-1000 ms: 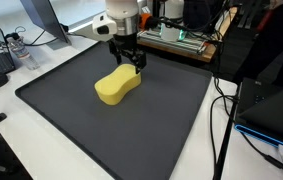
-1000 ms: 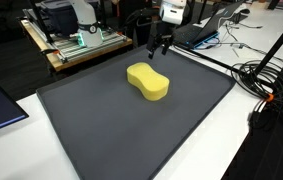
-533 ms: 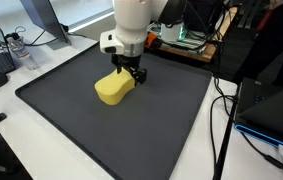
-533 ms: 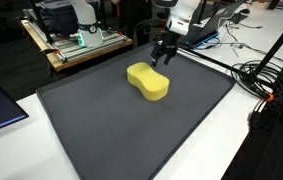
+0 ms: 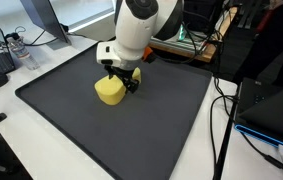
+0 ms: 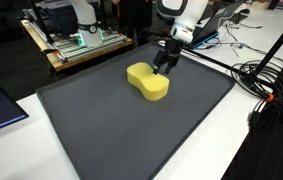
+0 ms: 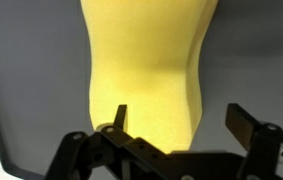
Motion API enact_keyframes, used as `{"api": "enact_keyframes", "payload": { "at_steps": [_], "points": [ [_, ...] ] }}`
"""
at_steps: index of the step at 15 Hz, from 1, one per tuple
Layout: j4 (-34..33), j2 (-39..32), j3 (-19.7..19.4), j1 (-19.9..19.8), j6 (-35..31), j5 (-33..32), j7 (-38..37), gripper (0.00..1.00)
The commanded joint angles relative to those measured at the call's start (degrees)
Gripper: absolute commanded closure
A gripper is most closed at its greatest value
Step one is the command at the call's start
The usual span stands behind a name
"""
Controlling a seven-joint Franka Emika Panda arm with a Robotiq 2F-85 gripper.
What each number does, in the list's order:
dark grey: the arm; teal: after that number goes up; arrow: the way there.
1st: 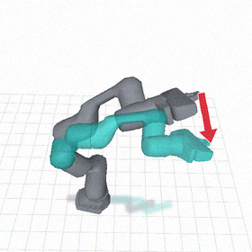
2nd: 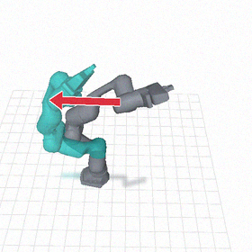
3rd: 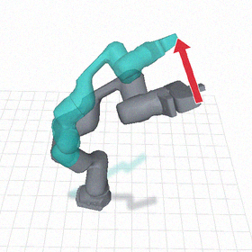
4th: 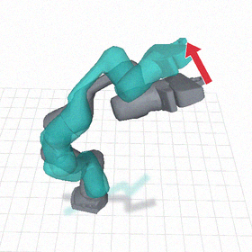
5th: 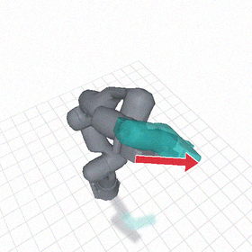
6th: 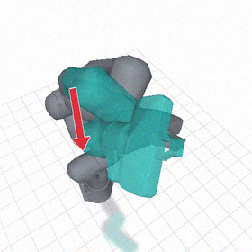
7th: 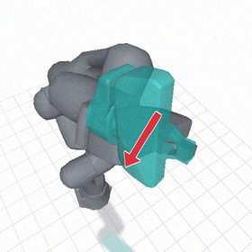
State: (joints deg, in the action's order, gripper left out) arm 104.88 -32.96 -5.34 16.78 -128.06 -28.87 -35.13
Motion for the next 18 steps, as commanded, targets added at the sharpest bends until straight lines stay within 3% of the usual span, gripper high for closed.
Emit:
{"api": "enact_keyframes", "payload": {
  "at_steps": [1, 10, 11, 12, 18],
  "points": [
    [-3.7, -4.0, -2.1, 1.5, 0.8, -3.0, -2.8, 0.00],
    [-8.0, -10.3, -3.2, 1.4, 1.4, -2.2, -2.1, 0.00],
    [-8.5, -10.8, -2.7, 1.0, 2.1, -1.4, -1.2, 0.25],
    [-8.9, -11.0, -2.0, 0.5, 2.6, -0.4, -0.3, 0.27],
    [-10.6, -10.8, -1.0, -0.3, 5.9, 1.5, 0.8, 0.65]
  ]
}}
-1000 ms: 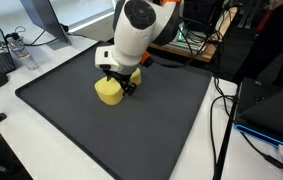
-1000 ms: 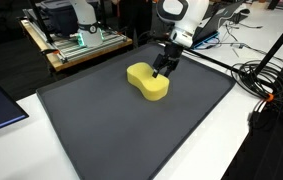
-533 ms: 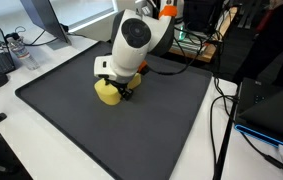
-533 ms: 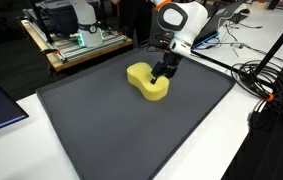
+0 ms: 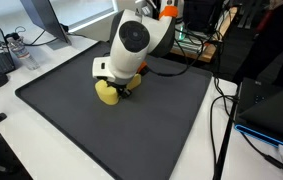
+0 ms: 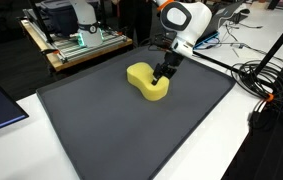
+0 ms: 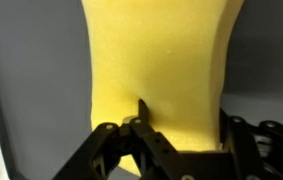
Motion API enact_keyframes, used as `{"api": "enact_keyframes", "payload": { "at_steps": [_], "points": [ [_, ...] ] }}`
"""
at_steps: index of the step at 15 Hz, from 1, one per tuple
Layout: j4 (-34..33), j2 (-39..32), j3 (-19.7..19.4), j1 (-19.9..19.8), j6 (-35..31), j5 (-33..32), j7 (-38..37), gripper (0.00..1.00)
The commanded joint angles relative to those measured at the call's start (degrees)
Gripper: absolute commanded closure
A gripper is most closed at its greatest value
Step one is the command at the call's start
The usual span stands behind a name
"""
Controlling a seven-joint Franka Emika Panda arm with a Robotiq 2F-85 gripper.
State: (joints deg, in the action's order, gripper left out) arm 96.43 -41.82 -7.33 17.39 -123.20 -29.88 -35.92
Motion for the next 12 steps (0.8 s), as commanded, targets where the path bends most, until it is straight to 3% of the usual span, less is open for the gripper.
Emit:
{"api": "enact_keyframes", "payload": {
  "at_steps": [1, 6, 12],
  "points": [
    [-2.2, -1.9, 1.0, -1.0, 1.3, 2.7, 1.7, 0.71],
    [-2.2, -0.8, 1.3, -1.5, 1.9, 3.9, 2.4, 0.97],
    [-0.8, 2.7, 1.5, -1.3, 4.9, 6.1, 3.2, 0.95]
  ]
}}
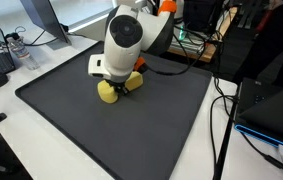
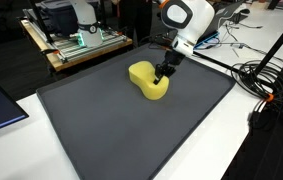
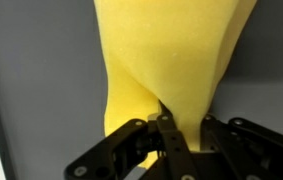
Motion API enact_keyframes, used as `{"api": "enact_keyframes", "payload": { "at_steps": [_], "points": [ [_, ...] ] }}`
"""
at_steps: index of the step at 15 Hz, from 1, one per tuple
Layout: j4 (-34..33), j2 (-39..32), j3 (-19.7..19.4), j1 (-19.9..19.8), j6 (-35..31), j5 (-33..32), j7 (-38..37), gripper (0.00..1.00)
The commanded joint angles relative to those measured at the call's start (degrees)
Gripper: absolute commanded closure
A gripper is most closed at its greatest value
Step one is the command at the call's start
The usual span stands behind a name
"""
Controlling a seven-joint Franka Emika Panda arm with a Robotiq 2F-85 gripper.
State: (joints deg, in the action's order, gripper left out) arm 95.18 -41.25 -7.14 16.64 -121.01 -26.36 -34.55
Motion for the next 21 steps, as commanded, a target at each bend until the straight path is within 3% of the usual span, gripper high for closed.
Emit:
{"api": "enact_keyframes", "payload": {
  "at_steps": [1, 8, 21],
  "points": [
    [0.7, 3.0, 1.3, -0.2, 3.7, 2.8, 1.7, 0.95],
    [1.4, 7.5, 2.9, 0.3, 11.2, 2.7, 0.8, 0.95],
    [3.6, 6.2, 3.5, -1.9, 9.3, 2.4, 3.0, 0.95]
  ]
}}
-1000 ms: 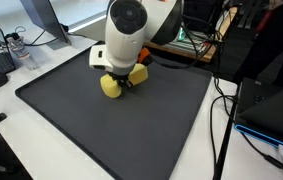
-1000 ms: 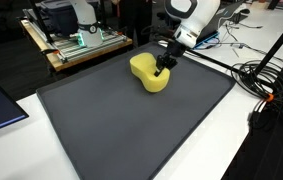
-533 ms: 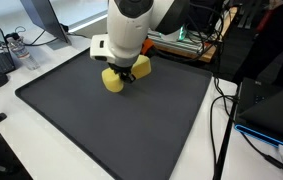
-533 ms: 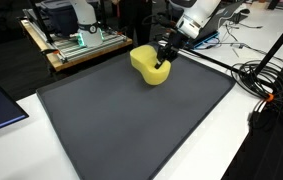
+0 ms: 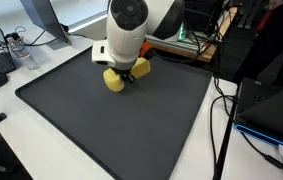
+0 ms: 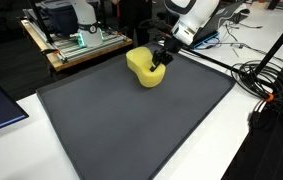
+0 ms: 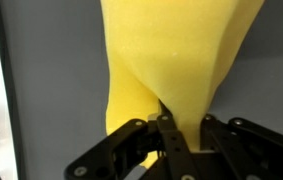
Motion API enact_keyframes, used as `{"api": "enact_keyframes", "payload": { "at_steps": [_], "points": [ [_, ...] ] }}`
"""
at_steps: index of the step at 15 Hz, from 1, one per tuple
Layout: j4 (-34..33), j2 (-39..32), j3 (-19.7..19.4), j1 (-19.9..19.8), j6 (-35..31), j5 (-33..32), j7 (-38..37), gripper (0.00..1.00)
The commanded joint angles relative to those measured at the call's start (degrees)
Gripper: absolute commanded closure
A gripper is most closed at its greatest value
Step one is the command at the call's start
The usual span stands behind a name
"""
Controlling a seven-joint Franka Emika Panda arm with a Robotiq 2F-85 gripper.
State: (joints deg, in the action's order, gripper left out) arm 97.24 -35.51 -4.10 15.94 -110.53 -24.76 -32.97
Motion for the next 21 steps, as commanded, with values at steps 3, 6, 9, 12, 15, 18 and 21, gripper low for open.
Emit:
{"api": "enact_keyframes", "payload": {
  "at_steps": [3, 6, 9, 12, 15, 18, 21],
  "points": [
    [1.9, 0.0, 0.4, -1.4, -1.9, 0.4, 1.5, 0.95],
    [2.1, -0.4, 0.0, -1.6, -2.8, 0.3, 1.1, 0.95],
    [2.3, -0.9, -0.2, -1.7, -3.2, 0.1, 1.1, 0.95],
    [2.3, -1.0, -0.1, -1.9, -3.7, 0.5, 1.0, 0.56],
    [2.9, 0.8, 0.7, -2.2, -2.6, 2.0, 2.6, 0.36],
    [3.9, 3.7, 1.9, -2.5, -1.2, 4.8, 6.0, 0.16],
    [4.4, 6.5, 3.1, -2.5, 1.3, 7.1, 9.3, 0.00]
  ]
}}
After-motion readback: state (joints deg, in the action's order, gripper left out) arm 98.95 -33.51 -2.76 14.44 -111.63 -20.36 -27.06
